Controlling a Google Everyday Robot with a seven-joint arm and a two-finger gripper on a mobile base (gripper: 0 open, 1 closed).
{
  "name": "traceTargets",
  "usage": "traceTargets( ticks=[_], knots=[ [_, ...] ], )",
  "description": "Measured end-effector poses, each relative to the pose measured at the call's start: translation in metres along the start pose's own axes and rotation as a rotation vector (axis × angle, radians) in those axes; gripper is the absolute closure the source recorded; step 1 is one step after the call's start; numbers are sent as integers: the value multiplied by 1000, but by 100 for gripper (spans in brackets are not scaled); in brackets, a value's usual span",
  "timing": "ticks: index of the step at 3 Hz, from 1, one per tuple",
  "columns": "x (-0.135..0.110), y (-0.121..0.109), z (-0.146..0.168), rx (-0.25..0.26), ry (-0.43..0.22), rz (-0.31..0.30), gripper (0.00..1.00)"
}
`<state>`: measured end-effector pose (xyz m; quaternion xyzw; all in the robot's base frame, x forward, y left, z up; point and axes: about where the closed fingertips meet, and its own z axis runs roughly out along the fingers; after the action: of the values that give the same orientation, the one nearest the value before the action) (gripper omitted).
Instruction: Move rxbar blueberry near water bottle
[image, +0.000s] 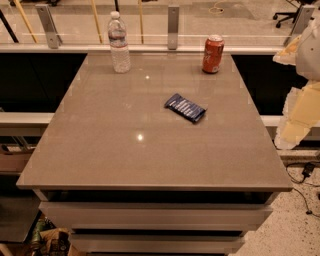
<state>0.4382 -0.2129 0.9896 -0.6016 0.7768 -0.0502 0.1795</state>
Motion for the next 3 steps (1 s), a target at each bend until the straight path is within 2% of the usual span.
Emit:
traceTargets(
  ticks=[1,2,3],
  knots=[
    [0,0,0,0,0,0,0],
    [-1,-7,-2,23,-39,24,0],
    [2,-14,3,63,-139,107,0]
  ],
)
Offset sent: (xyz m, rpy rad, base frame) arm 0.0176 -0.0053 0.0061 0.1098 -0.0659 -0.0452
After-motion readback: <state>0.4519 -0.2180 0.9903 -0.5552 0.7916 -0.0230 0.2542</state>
